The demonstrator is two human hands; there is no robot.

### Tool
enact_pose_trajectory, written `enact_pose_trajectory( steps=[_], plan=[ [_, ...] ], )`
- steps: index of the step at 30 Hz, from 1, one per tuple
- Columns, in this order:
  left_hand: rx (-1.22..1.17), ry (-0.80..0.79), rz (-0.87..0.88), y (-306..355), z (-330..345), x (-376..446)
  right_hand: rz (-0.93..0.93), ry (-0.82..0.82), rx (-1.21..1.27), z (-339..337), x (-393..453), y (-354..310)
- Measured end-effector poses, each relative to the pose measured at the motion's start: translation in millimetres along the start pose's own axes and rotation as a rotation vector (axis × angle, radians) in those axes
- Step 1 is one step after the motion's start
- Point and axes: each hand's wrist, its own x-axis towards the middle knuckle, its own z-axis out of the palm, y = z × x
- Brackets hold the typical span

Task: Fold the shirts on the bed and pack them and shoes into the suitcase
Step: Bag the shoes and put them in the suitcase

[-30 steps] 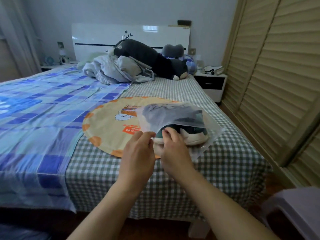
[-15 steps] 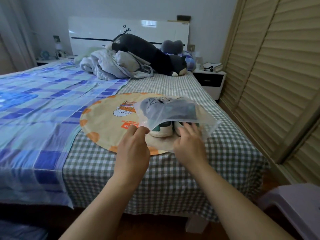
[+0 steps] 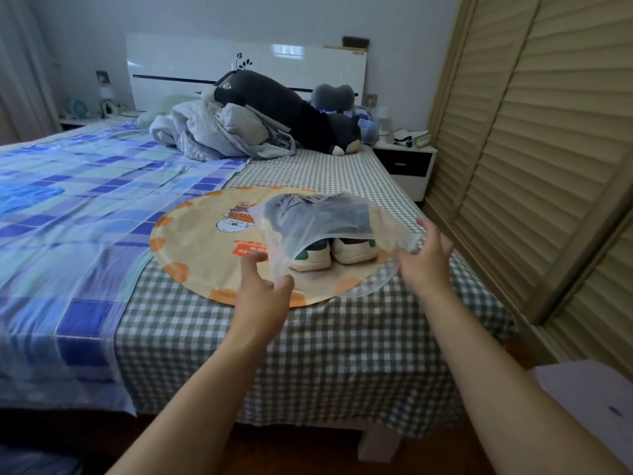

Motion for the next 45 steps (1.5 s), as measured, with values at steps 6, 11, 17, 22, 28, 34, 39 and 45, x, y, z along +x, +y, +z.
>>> enact_pose_trajectory(
  steps=[6,11,17,22,28,34,39,45],
  plan=[
    [-0.131,0.136,0.055,-2,-23,10,0.008,0.105,0.066,-14,-12,0],
    [-0.333,0.084,-0.111,-20,-39,5,0.077,-0.084,0.129,-25,-43,12],
    [-0.482,0.099,-0.173,-10,-42,-2,0.13,-0.173,0.273,-47,-48,5],
    [-0.461,0.187,-0.232,-10,-43,14,0.396,-0.144,0.52,-52,-26,-1],
    [-0.407,0.335,-0.308,-13,-47,12,0.777,-0.329,0.83,-63,-39,3],
    [-0.095,0.274,0.265,43,11,-63,0.801,-0.5,0.732,-77,-45,0],
    [-0.331,-0.341,-0.279,48,84,-92,0.794,-0.47,0.743,-68,-43,-16],
    [-0.518,-0.466,-0.522,48,111,-77,0.682,-0.563,0.544,-70,-41,-9]
  ],
)
